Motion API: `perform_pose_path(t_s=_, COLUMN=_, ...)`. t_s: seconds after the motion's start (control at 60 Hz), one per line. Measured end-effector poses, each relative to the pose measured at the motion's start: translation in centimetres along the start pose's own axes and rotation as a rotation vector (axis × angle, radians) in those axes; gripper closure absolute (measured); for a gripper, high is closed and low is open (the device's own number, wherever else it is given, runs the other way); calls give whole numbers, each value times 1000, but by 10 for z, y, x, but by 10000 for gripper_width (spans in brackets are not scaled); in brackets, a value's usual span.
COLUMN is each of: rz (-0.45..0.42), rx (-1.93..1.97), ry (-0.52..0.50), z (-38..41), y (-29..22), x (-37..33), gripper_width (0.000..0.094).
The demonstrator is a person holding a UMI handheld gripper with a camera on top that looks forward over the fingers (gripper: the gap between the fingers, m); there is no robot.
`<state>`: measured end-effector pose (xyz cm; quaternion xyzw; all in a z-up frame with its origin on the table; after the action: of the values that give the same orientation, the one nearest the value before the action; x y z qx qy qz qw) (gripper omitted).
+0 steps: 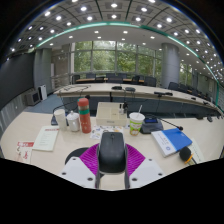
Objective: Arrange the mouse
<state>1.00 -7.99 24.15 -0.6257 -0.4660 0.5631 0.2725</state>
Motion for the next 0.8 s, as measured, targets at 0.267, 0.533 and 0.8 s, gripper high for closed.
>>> perform_pose_path(t_s=0.267, rz=146, rx=-12, ry=-78, z=108, y=37, x=117, gripper_width=612)
perform_pose_path(t_s=0.533, rz=281, rx=-10, ry=-93, z=141, y=98, x=170, gripper_width=557)
perform_pose_path(t_s=0.8, rz=306, rx=-35, ry=-112, z=139, y=91, x=148, gripper_width=107)
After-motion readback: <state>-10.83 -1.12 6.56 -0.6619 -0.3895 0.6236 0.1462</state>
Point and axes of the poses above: the point between the fingertips, and its own axes, seen from behind it with the camera up: z to the left, y down, x forward, the way the camera looks, the point moved 9 cm from there along -x, backward, against the way the camera looks, and after that the axes turned 12 degrees about -x, right-handed, at the moved point
